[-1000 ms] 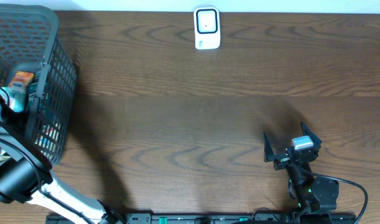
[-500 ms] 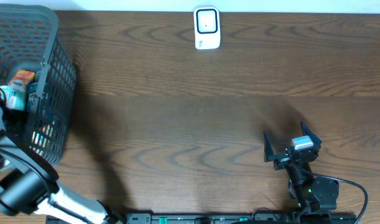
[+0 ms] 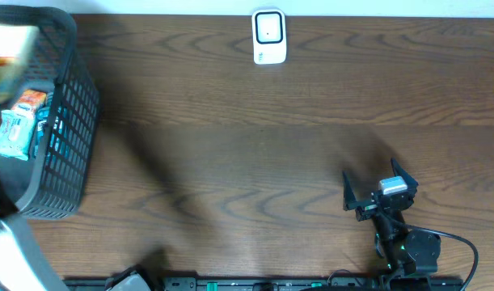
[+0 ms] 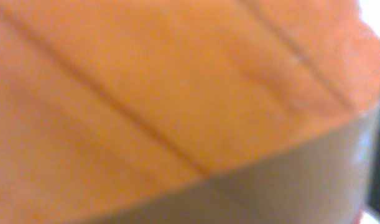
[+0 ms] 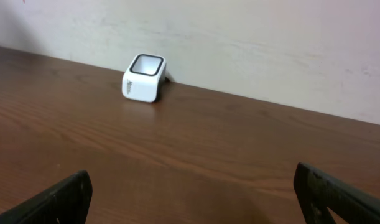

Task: Scan the item barcode
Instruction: 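Carry the yellow pack to the table center and release it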

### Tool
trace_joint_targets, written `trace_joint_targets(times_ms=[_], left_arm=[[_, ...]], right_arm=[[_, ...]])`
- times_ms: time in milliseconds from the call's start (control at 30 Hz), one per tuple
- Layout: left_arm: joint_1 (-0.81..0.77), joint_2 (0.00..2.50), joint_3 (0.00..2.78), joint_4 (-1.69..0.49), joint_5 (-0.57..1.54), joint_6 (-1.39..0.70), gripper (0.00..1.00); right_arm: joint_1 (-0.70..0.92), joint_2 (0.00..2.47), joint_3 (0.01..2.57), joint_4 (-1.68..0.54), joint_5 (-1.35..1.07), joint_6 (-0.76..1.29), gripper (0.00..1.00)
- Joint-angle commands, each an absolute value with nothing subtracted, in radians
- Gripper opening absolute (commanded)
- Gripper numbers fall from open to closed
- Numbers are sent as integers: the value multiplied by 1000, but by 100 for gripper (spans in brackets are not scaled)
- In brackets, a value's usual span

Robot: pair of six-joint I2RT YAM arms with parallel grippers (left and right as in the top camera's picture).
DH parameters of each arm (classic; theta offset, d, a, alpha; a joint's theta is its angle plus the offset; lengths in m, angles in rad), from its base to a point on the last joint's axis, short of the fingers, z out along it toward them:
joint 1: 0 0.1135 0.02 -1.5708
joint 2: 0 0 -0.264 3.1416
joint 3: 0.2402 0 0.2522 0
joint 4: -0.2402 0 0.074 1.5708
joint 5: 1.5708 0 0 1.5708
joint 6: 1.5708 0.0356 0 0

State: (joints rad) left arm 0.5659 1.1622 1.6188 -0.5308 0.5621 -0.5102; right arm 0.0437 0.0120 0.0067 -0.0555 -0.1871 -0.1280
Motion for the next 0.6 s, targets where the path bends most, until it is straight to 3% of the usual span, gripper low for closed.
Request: trace_joint_targets(times_ms=[0,133,300,467,567], left_arm=[[315,1147,1589,-642,883,-258,7],[-31,1158,1514,-873,748,-93,8],[-405,1252,1300,-725,395,-90,8],[-573,1440,1182,-519,117,-91,8],[-609,1583,1179,-442,89,-121,8]], right_arm=[[48,7,6,-60,-190,-132,99],[48,7,6,-60,-190,-132,99],[48,7,6,-60,-190,-132,99],[48,7,6,-60,-190,-132,99],[48,7,6,-60,-190,-132,99]])
